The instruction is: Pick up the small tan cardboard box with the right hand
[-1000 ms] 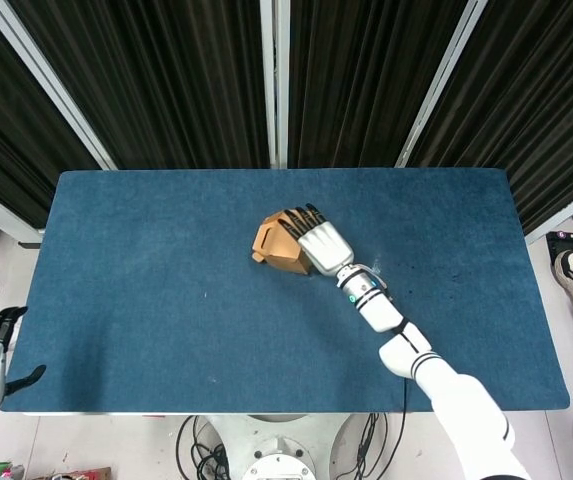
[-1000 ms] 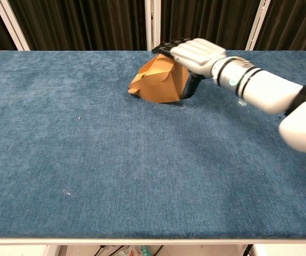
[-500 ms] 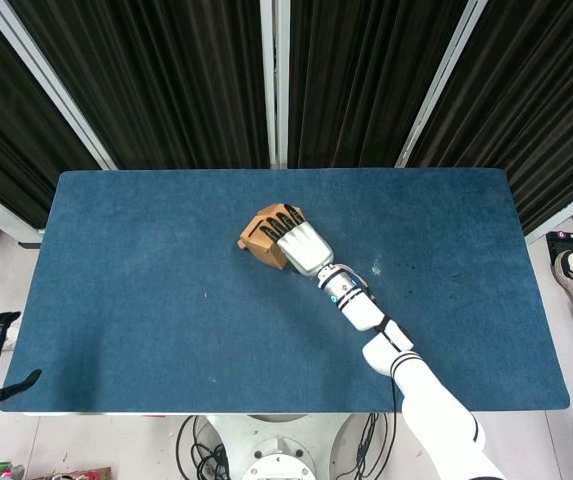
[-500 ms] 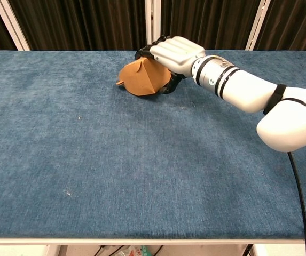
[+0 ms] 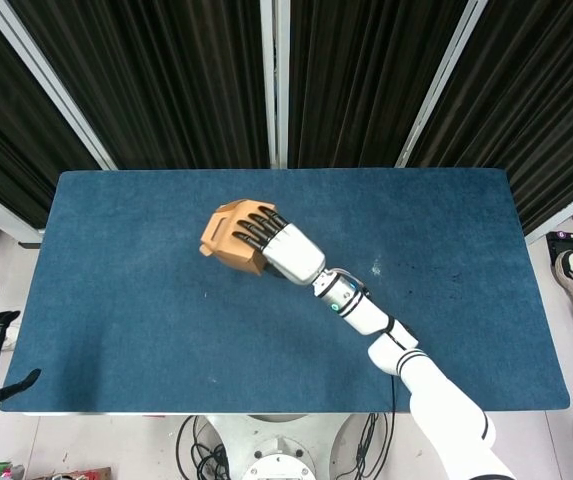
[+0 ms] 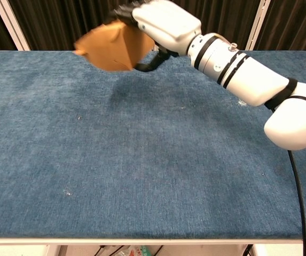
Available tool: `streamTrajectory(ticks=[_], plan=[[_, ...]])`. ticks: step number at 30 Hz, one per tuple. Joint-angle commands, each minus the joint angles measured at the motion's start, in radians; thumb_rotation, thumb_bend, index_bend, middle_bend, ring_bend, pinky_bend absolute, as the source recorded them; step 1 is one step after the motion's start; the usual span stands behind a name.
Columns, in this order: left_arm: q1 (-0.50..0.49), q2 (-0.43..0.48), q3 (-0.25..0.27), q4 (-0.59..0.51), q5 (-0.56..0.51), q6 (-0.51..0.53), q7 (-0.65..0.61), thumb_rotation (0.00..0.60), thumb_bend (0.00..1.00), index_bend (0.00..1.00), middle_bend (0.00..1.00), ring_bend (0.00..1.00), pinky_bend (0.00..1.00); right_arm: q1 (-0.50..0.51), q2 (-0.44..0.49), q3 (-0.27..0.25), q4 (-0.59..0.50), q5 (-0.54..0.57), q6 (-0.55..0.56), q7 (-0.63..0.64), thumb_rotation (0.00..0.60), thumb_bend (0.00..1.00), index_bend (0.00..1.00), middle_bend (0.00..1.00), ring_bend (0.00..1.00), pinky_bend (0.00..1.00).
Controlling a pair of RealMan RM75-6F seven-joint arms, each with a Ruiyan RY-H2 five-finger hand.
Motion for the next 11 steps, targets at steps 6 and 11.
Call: streamTrajectory(ticks=[6, 11], plan=[[-0.001, -0.001, -0.002, -0.01, 0.003, 0.001, 0.018, 0.6, 0.01, 0.19, 0.18, 0.2, 0.21, -0.062, 0.114, -0.073, -0.285, -0.12, 0.294, -0.038, 0.6, 0.33, 0.27, 0.29, 0.19, 0.16], [-0.009, 0.001, -0.006, -0.016, 0.009, -0.005, 0.027, 0.6, 0.01, 0.19, 0.18, 0.2, 0.21, -0.082, 0.168, -0.08, -0.402, -0.139, 0.3, -0.105, 0.6, 0.33, 0.27, 0.29, 0.19, 0.16]])
